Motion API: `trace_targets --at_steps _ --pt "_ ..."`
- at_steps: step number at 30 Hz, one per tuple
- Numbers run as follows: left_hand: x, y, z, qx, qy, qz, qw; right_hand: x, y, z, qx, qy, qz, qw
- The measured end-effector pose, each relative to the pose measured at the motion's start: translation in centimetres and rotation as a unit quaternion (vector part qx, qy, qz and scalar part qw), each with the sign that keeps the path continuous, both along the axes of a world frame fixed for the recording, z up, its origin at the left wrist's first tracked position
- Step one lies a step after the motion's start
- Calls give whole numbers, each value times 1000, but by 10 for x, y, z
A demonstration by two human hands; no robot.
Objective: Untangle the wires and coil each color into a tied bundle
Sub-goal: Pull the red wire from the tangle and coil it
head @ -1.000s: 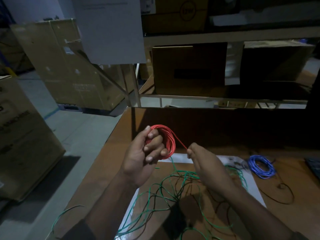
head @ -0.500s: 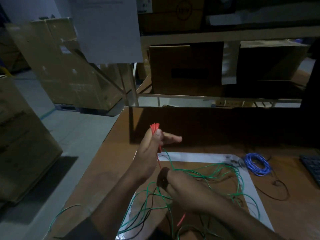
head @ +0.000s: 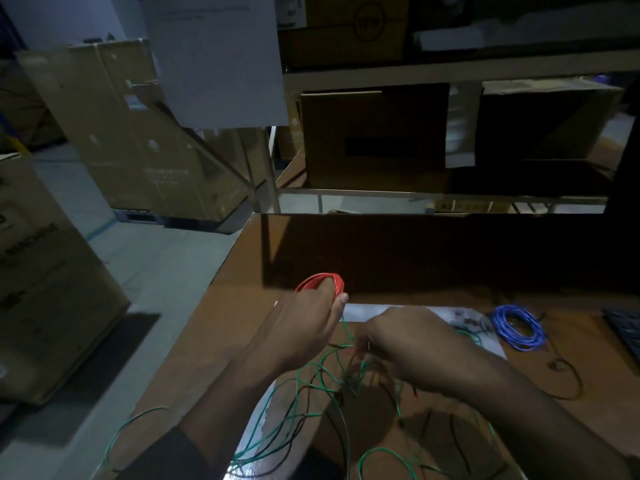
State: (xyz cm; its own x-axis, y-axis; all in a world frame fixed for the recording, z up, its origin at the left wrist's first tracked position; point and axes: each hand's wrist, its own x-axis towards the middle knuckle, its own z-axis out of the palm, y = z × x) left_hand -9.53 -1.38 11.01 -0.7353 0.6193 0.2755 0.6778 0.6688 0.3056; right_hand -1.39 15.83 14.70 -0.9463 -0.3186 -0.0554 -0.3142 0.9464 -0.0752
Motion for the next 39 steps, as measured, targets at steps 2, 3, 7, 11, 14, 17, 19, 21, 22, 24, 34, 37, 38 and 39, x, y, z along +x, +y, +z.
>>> trace_targets --at_steps 2,3,7,11,14,17,19,21,22,24,34,37,38,39 --pt "-1 -1 0 -20 -8 10 1000 -5 -1 -3 55 69 -24 996" --pt "-1 -1 0 -24 -13 14 1000 -9 -1 -5 78 95 -29 992" --pt "-6 -6 -1 -7 -20 30 999 -13 3 -11 98 164 -42 981" --pt "-10 -12 -6 -3 -11 44 999 -4 6 -12 116 154 -9 981" --pt "-10 -14 -8 46 -32 37 998 -5 11 -15 102 189 27 976" --pt "-17 -18 -8 174 -121 26 977 -13 18 -15 11 263 32 964" --pt "-18 -20 -5 267 -227 10 937 -14 18 -17 -63 287 25 955" --pt "-13 -18 0 335 -325 -11 884 -12 17 -18 -121 312 8 942" --pt "-8 -16 3 360 -363 -13 859 -12 16 -18 -142 324 -6 935" --pt "2 -11 8 399 -414 -13 818 -13 18 -16 -168 350 -38 921" --pt "23 4 10 516 -588 -157 603 -21 8 -22 -487 157 -114 852" --pt "24 7 10 530 -570 -147 611 -19 -1 -24 -578 94 -140 799" --pt "26 8 10 532 -557 -138 622 -18 -4 -25 -600 83 -151 781" --pt "28 10 9 531 -536 -128 644 -18 -7 -25 -618 77 -164 765"
